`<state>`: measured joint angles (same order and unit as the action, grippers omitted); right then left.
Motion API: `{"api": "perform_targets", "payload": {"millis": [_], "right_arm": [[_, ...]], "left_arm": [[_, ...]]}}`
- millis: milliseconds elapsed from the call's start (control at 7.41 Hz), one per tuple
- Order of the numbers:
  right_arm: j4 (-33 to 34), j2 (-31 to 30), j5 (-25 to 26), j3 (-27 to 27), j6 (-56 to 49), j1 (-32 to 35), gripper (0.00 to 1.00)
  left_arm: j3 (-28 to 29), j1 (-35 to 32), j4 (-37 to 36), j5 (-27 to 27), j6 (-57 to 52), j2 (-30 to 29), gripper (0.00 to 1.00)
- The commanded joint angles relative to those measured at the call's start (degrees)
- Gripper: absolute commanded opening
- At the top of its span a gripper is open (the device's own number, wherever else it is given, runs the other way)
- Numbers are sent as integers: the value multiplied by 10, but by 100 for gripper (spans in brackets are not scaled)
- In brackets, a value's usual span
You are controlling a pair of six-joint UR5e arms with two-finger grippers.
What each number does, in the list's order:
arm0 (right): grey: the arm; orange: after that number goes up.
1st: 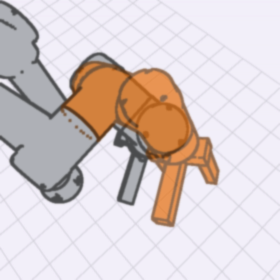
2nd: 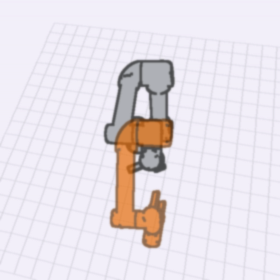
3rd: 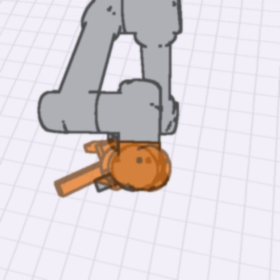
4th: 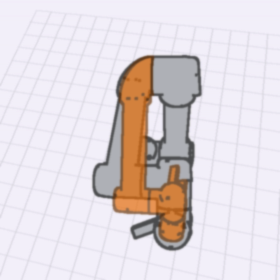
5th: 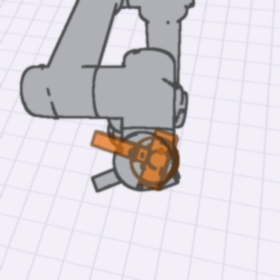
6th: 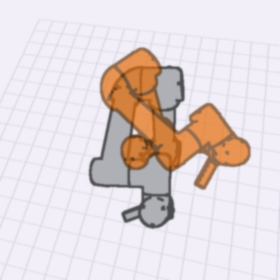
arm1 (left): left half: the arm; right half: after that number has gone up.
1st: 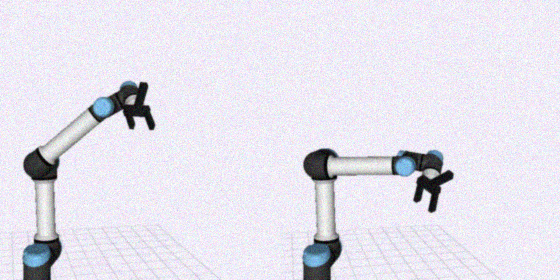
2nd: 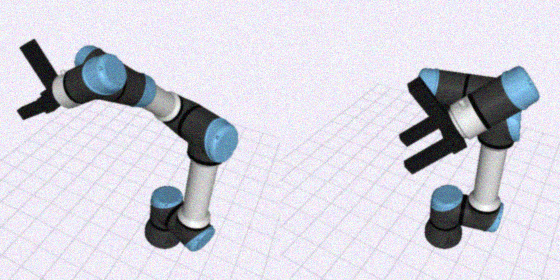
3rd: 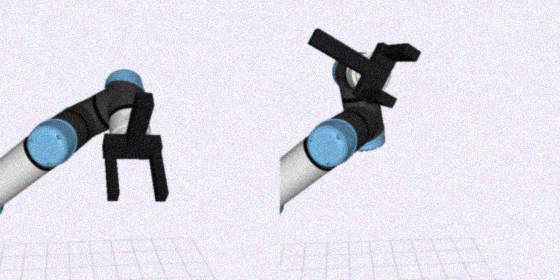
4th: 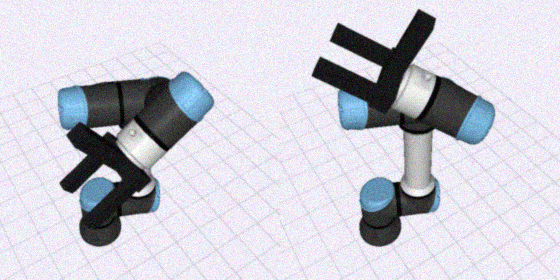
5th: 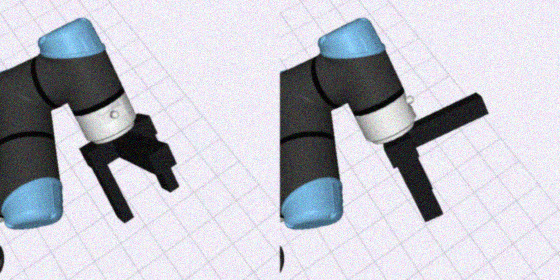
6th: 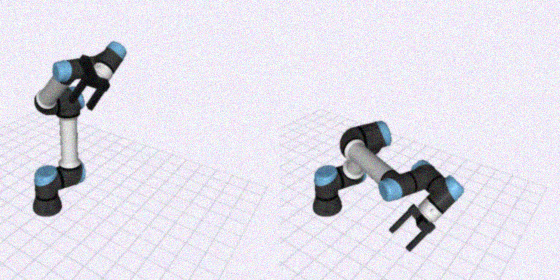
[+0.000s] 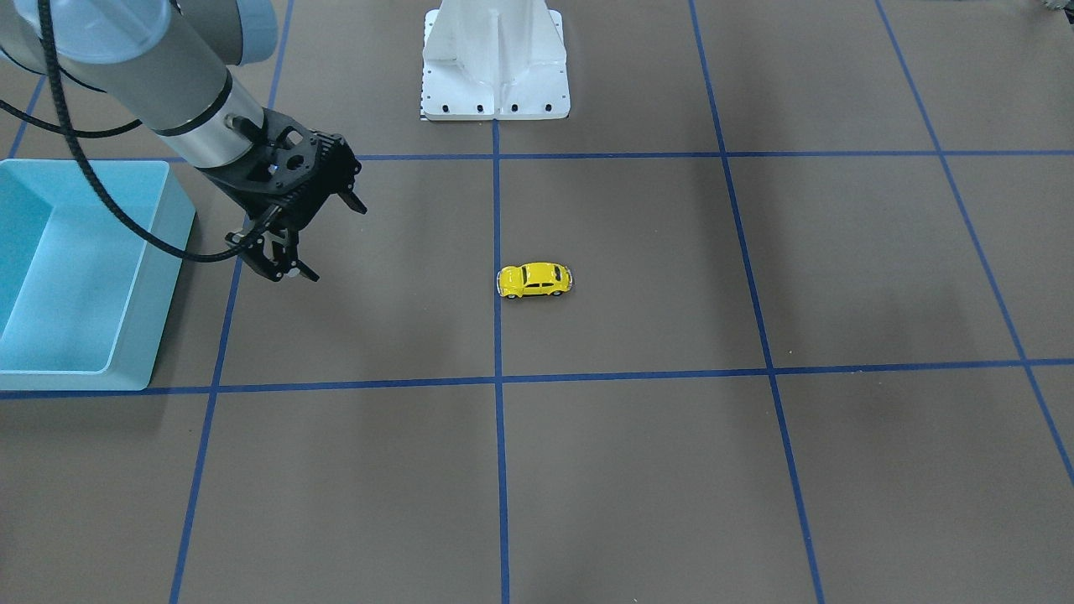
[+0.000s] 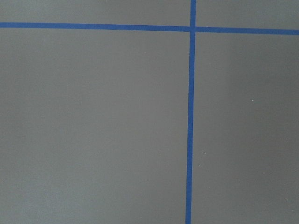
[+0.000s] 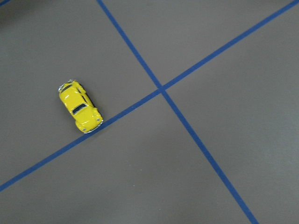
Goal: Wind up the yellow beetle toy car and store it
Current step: 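Swing the right gripper from the bin over to the yellow car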
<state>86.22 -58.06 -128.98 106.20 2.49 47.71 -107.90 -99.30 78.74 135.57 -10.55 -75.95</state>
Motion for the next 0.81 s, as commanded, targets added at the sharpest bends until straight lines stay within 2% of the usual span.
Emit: {"api": "perform_targets", "payload": {"millis": [0, 270, 540, 675], "right_arm": [[-31, 15, 70, -4, 11, -91, 100], [-24, 53, 180, -19, 3, -160, 100], [-24, 127, 188, -124, -14, -173, 100], [-24, 140, 193, -156, -37, -173, 100]], "left_arm": [[2, 0, 0, -3, 0, 1, 100], [6, 0, 1, -5, 4, 1, 100], [5, 0, 1, -5, 5, 1, 100], [5, 0, 1, -4, 5, 1, 100]]}}
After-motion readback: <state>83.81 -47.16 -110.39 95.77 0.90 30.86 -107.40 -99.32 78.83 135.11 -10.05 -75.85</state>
